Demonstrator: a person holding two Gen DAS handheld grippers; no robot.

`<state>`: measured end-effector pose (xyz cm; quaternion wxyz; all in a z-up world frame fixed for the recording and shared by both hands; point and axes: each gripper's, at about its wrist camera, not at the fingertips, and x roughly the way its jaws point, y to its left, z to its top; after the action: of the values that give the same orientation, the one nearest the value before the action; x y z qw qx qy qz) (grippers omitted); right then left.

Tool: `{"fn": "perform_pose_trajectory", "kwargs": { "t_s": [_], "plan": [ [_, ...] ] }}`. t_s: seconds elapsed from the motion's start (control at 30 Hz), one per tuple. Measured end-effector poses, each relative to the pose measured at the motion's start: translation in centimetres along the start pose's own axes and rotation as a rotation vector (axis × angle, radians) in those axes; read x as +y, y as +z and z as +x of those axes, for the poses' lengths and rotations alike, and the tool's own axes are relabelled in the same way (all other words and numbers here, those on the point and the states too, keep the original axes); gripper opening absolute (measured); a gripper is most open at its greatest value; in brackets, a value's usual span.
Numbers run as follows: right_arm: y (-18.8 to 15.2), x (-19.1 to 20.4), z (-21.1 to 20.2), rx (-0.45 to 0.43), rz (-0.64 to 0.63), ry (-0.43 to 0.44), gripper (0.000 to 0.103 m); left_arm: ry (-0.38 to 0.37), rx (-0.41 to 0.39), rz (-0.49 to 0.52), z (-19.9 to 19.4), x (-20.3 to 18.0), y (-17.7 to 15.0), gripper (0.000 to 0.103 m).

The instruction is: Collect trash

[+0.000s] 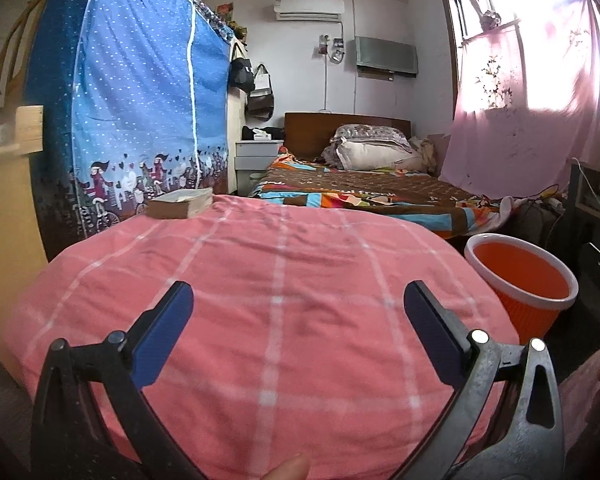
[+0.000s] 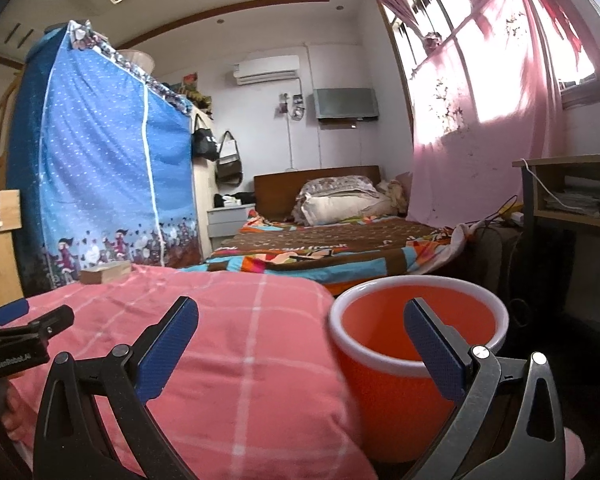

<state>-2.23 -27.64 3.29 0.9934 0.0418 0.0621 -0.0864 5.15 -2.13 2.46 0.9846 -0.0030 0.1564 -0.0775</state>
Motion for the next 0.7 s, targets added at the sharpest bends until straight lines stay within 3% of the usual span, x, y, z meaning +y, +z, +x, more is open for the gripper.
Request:
{"fn": "perform_pose_trajectory", "kwargs": {
  "t_s": [0.7],
  "plan": [
    [-3.5,0.9,0.2,0.042,-0.01,0.02,0.103,0.064,-0.042,-0.015,-1.2,2.0,-3.1,0.103]
  ]
}}
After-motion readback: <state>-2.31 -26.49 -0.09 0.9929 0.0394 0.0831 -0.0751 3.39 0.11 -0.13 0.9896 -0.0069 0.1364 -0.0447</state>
